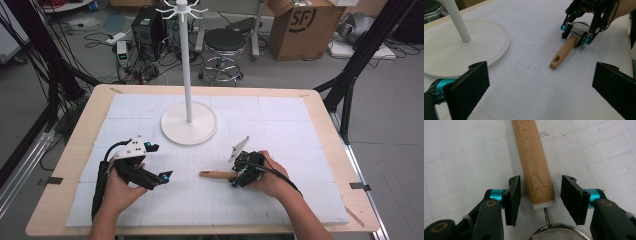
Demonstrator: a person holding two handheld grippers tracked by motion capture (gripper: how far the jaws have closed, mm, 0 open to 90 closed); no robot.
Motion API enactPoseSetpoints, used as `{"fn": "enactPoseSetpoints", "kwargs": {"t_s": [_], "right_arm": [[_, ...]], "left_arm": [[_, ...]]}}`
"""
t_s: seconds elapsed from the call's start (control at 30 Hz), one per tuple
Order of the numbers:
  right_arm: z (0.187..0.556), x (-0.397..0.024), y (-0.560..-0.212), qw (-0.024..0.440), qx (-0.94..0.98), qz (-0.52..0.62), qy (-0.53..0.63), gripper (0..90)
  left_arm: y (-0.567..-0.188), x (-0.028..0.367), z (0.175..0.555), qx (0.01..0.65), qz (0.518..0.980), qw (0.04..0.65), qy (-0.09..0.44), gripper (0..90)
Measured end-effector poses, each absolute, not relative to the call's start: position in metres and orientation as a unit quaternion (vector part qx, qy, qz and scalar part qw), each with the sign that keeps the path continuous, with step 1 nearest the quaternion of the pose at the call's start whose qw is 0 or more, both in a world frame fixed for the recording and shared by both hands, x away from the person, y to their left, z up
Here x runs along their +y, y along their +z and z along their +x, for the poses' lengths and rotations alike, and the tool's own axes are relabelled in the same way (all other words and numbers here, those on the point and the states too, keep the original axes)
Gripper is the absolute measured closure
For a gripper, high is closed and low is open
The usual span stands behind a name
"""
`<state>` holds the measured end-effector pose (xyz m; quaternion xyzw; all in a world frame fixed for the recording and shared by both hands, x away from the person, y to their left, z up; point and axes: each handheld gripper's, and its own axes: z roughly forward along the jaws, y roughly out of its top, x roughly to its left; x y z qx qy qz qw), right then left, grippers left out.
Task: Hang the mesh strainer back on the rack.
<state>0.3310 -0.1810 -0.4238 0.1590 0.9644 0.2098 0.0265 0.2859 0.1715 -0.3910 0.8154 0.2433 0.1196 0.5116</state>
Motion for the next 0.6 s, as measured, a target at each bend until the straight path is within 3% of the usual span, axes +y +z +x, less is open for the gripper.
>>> {"fn": "enactPoseSetpoints", "kwargs": {"t_s": [0.4,0.6], "right_arm": [[0.3286,-0.1797,-0.4222,0.02,0.965,0.162,0.205,67.8],[0.328,-0.1792,-0.4223,0.024,0.965,0.16,0.205,67.2]], "left_arm": [[-0.3906,0.1702,0.2848,0.24,0.818,0.508,0.122,1.7],[-0.3904,0.171,0.2845,0.24,0.818,0.509,0.122,1.7]]}}
